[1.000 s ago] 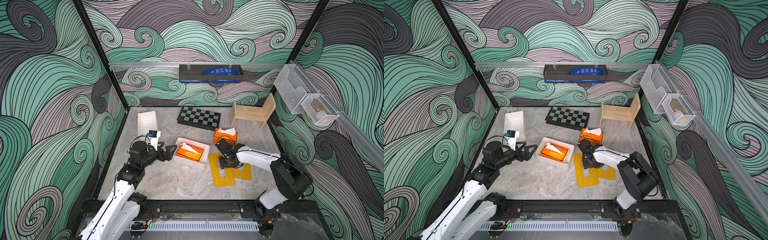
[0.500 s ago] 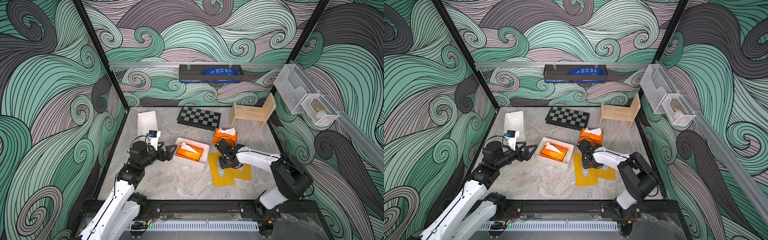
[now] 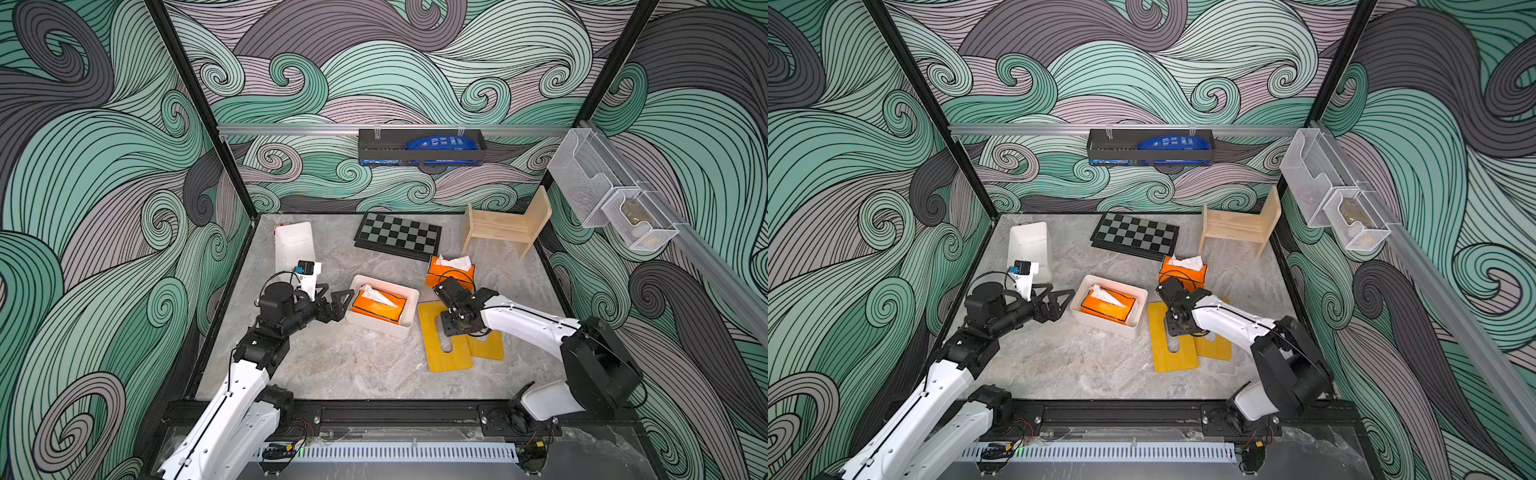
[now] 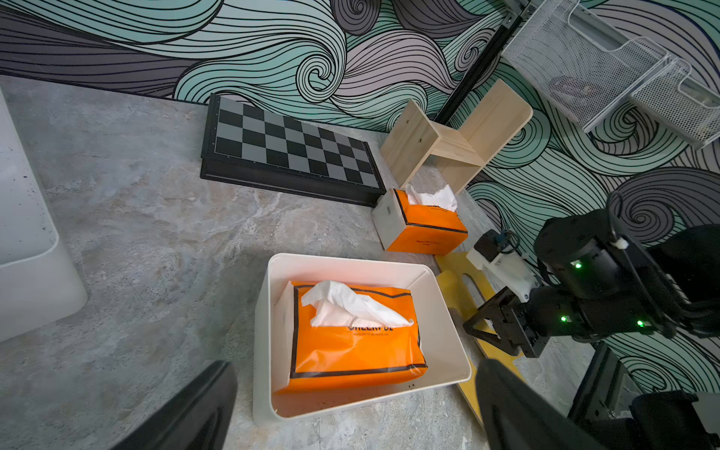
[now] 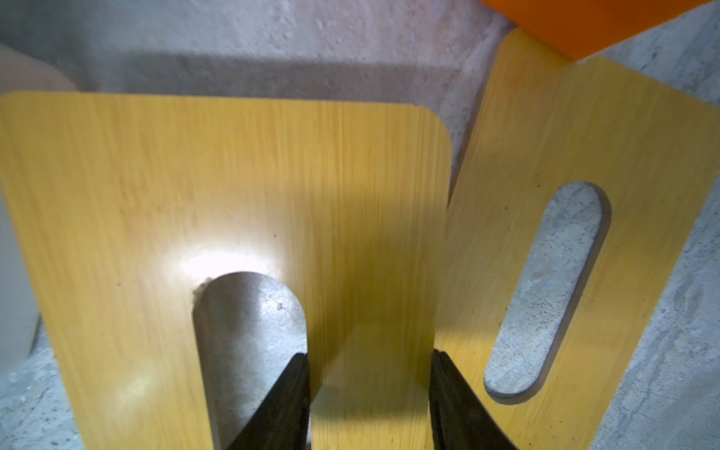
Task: Put the tissue paper into the tissue box
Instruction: Pick up the box lid from the center of the board.
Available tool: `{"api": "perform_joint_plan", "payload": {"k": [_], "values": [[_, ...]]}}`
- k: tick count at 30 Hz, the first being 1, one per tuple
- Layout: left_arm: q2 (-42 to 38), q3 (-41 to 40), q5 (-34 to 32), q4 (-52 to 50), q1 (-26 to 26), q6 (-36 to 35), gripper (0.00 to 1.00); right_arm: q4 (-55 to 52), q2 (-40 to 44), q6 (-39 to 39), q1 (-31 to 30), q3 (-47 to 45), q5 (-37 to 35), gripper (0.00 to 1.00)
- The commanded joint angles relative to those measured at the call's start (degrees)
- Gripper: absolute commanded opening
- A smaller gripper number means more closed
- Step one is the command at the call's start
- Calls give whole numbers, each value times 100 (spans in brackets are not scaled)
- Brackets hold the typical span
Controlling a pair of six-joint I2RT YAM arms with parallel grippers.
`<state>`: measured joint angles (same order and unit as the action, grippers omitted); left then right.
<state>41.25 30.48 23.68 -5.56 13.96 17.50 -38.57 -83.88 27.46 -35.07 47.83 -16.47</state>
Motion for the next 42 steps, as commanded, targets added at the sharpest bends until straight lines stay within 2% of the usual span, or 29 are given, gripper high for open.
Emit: {"api": "perform_joint_plan", "payload": {"k": [1,5,15,21,27,33,38,42], "values": [[-56,-24,82,83,11,-80,99,-185,258,66,-31,194,-162,31],[-50,-59,389,229,19,-37,99,-261,527,36,-28,319,-161,31],[617,328,1978,895,28,583,99,-319,1481,-238,-22,656,-64,30],[1422,976,2237,864,404,593,99,-310,1833,-551,-35,763,129,30],[2483,2234,1917,-120,1374,-175,99,-301,2122,-974,-82,789,273,30],[3653,3497,2059,-1139,1549,-642,98,-244,2304,-1184,-214,764,432,30],[4726,4474,2225,-2171,1771,-1044,92,-13,2419,-1237,-391,667,513,30],[5314,5004,2241,-2753,1979,-1271,80,211,2560,-1311,-496,571,585,30]]}}
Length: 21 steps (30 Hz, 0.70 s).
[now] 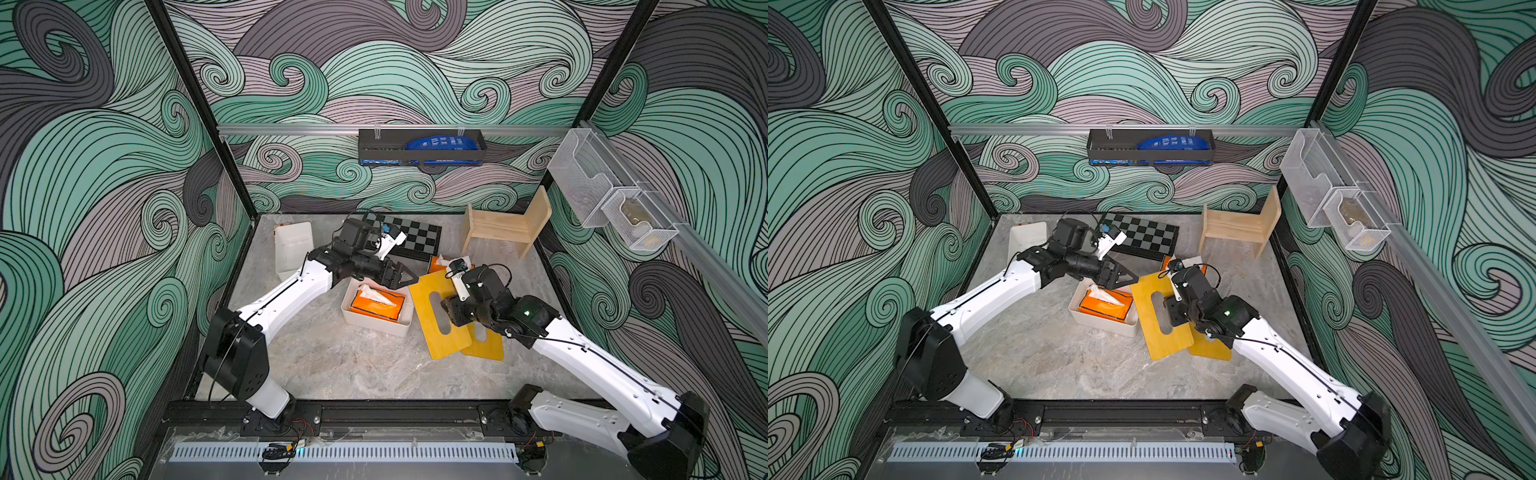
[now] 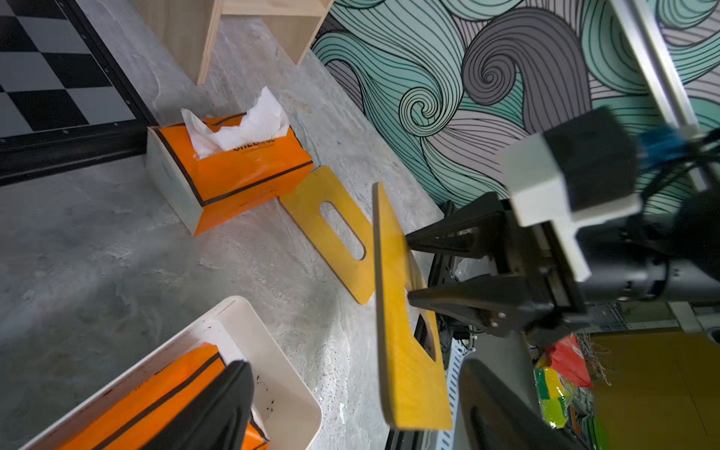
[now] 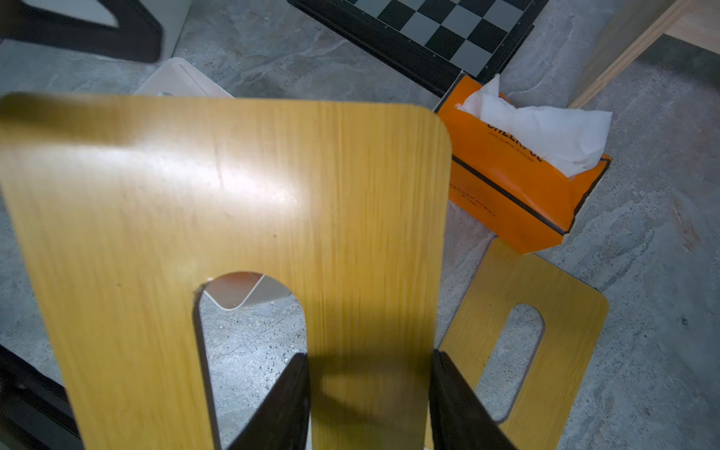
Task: Put the tissue paper into the tissue box
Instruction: Pick up the box lid from the center of the board.
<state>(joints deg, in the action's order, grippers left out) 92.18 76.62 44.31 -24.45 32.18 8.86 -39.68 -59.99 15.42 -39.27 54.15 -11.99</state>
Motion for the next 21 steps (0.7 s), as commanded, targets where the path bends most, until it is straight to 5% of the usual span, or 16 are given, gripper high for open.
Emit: {"api": "perform_joint_plan", "payload": {"k": [1,9,16,21], "values": [[327,479,176,-969,189,-452,76,366,191,-114,-94,-86,151,30],[797,793,599,-1159,322,-469,49,518,202,-214,-191,-219,171,30],[975,913,801,-1313,395,-534,38,584,111,-249,-250,-205,131,30],[1097,978,934,-1420,419,-576,11,629,7,-277,-302,-191,57,30]]}}
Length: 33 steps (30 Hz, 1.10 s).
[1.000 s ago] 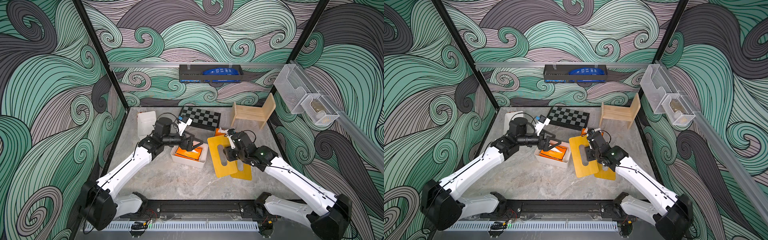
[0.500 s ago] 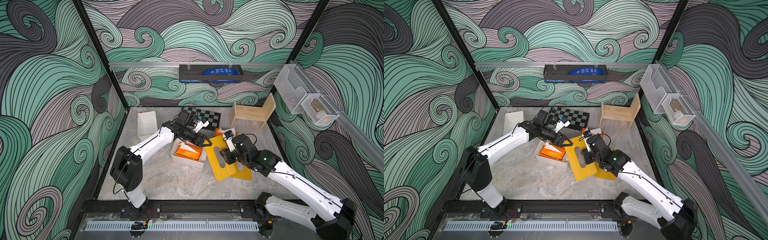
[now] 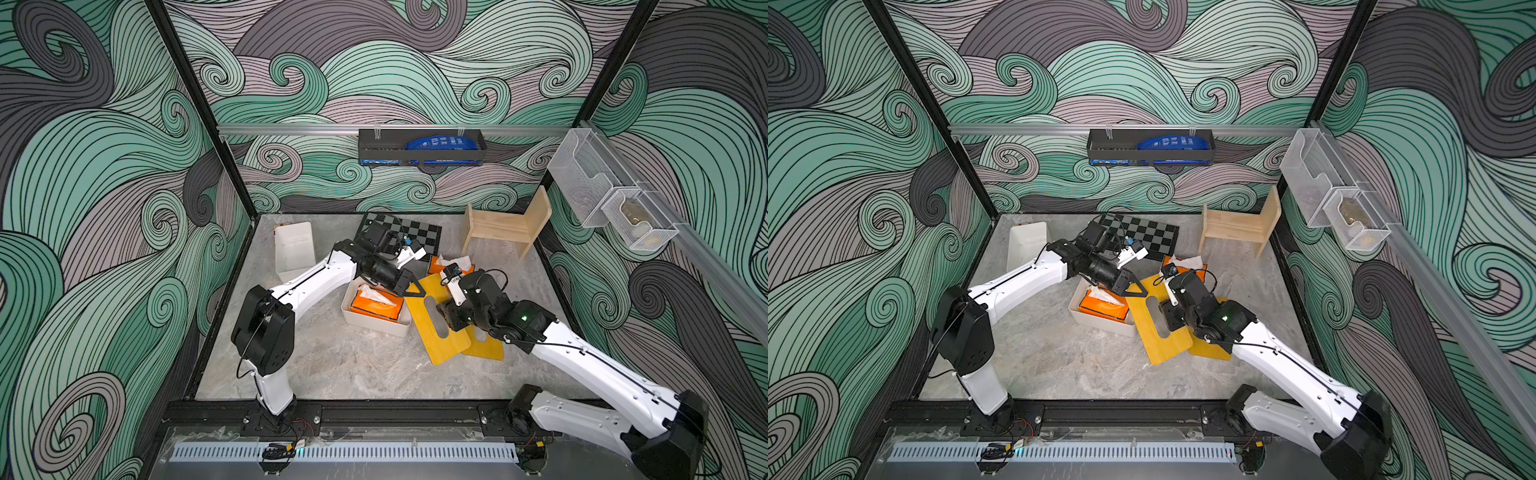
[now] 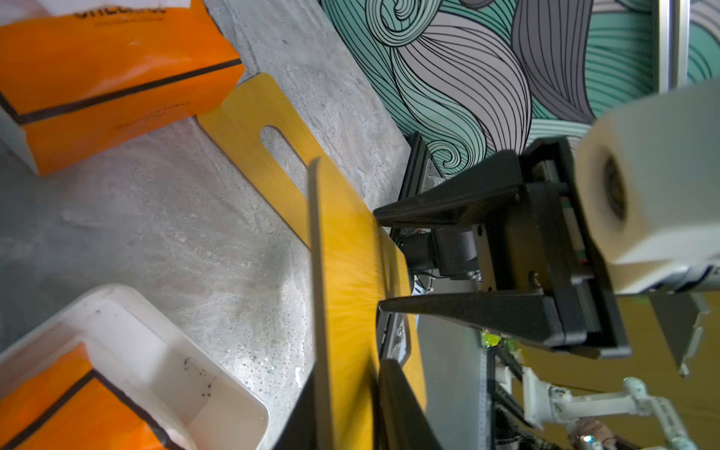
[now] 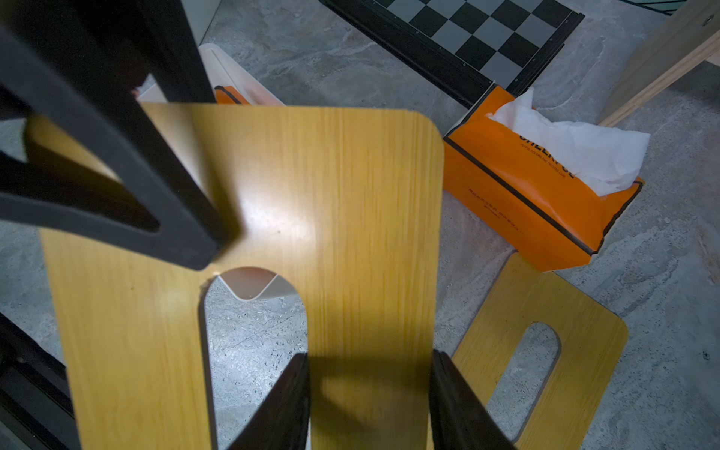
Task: Put the tissue paper into the tissue box
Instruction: Pick up the box lid from the center of the board.
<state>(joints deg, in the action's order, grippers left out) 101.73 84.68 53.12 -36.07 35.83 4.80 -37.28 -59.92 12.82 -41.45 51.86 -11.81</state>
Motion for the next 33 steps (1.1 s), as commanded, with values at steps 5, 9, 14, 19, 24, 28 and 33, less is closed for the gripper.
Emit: {"api": "perform_joint_plan", "payload": {"k": [5,9,14,19,24,28,33], "values": [[206,195,549,-448,74,-248,0,456,-22,9,-98,36,-85,36],[-362,-559,738,825,65,537,0,584,78,113,-100,60,-109,46],[-1325,-1530,874,2659,-282,1847,0,843,455,380,-100,132,3,67],[-2359,-2923,1205,5166,-1314,3713,0,1371,982,839,-91,-30,201,88],[-2834,-4164,1468,7735,-2297,5700,0,2500,1529,1511,56,-636,911,100],[-2749,-4556,1744,8881,-2644,6633,0,3324,1336,2019,674,-889,2467,100],[-2406,-5118,1705,11470,-2856,8632,0,4972,1120,3014,1748,-1493,4342,99]]}}
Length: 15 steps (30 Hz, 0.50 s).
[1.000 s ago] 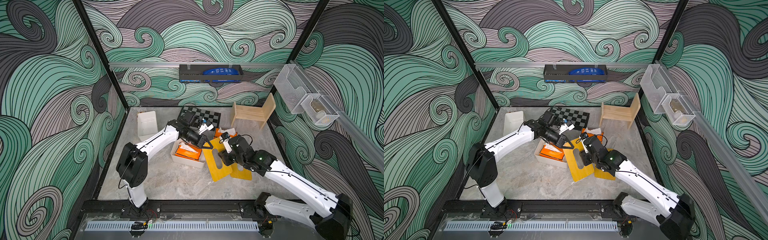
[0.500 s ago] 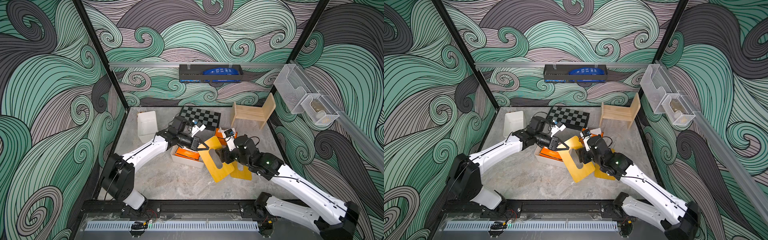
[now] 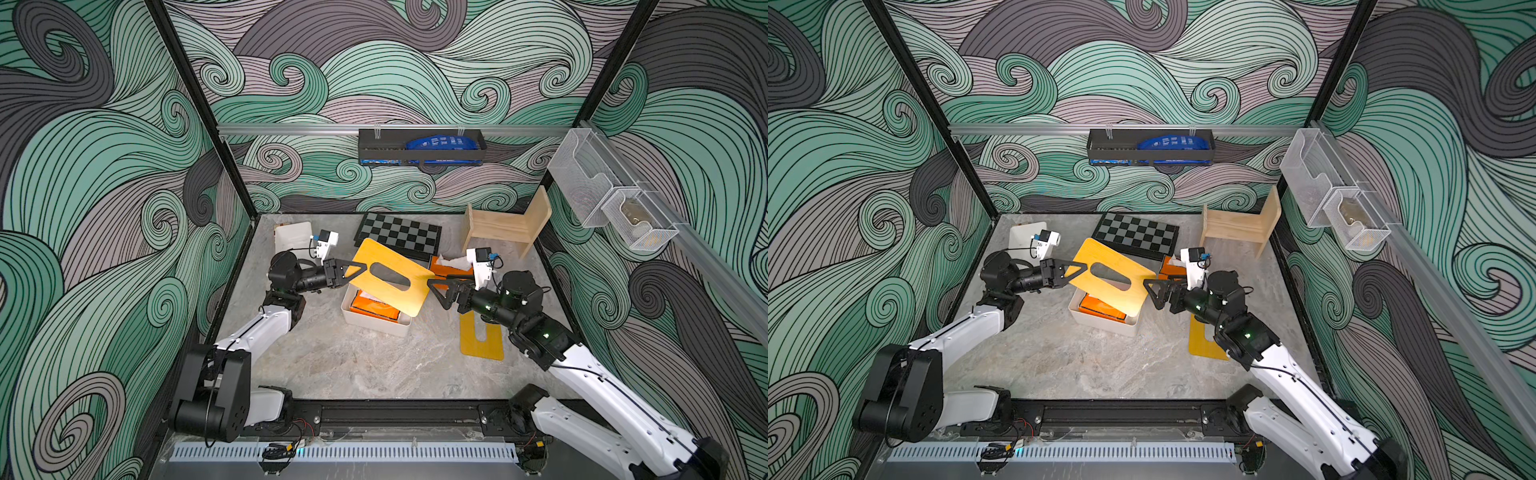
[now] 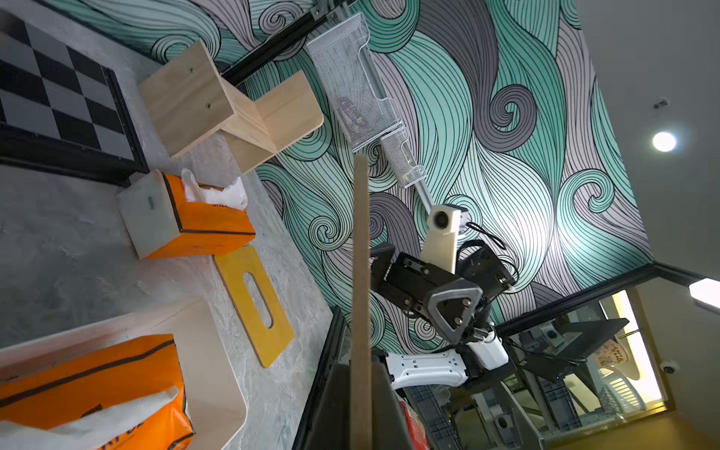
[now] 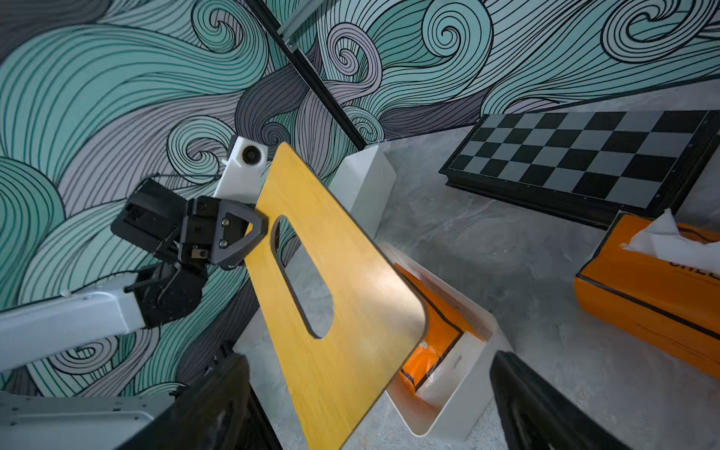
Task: Put the tissue paper into the tissue box
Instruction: Pick up the box lid from the center of the board.
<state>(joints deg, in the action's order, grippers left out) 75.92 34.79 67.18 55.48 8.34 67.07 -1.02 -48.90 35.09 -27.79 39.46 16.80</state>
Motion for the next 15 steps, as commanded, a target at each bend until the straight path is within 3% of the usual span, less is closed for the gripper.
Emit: {"api": "perform_joint_plan", "payload": {"k": [1,4,5,9,15], "values": [[291,-205,248,2874,-138,2778,0,1751,42,1015,515,-420,1733,99],[1002,-424,-14,5114,-175,4452,0,3400,126,1974,769,-1114,2246,99],[1237,-438,4,5383,-158,4745,0,4068,104,2343,810,-1387,2325,99],[1390,-650,-213,5387,-157,4634,0,5658,-222,3157,828,-1928,2465,92],[1357,-697,-341,5385,-143,4733,0,5991,-604,3140,828,-2146,2364,87]]}}
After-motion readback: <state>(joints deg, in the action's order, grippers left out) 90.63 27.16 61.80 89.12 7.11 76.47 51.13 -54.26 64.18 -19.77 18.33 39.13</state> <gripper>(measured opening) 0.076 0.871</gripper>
